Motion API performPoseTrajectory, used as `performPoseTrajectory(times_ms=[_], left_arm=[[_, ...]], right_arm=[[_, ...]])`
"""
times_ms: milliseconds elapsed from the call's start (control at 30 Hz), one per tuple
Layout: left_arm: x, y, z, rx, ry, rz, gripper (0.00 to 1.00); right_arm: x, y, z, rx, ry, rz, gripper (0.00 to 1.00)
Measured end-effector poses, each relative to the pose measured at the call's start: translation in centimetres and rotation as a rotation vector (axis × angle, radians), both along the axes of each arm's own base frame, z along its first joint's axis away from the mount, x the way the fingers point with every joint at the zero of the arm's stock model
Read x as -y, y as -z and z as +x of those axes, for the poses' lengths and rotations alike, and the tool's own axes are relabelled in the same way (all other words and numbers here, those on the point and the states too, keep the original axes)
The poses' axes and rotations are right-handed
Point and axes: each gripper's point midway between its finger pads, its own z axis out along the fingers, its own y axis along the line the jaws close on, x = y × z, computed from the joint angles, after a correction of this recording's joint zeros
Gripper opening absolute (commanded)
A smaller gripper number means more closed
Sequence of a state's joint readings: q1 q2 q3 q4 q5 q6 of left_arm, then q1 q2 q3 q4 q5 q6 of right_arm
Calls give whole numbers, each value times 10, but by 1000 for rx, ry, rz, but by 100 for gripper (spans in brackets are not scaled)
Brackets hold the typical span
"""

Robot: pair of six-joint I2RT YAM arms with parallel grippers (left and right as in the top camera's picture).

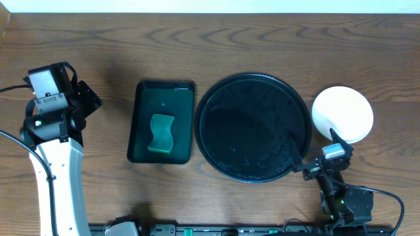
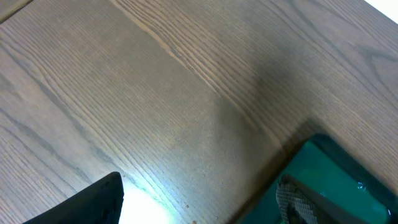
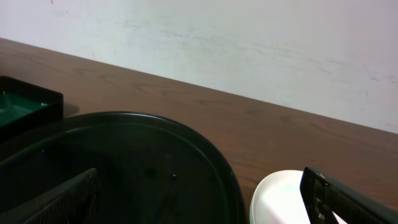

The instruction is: Clean dirty plates on tray and stack at the side

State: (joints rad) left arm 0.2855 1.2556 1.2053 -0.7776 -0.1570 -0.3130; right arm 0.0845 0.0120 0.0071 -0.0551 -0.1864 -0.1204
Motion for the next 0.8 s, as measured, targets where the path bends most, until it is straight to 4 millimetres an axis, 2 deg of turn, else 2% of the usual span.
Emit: performPoseTrajectory(times_ms=[567,767,800], left_arm=[[0,-1,0,2,0,0,79],[2,-17,-6,53,0,15,79],[2,-21,-8,66,-1,19,95]], right_arm=[[0,0,0,0,0,0,99],[0,0,0,0,0,0,99],[0,0,0,0,0,0,99]])
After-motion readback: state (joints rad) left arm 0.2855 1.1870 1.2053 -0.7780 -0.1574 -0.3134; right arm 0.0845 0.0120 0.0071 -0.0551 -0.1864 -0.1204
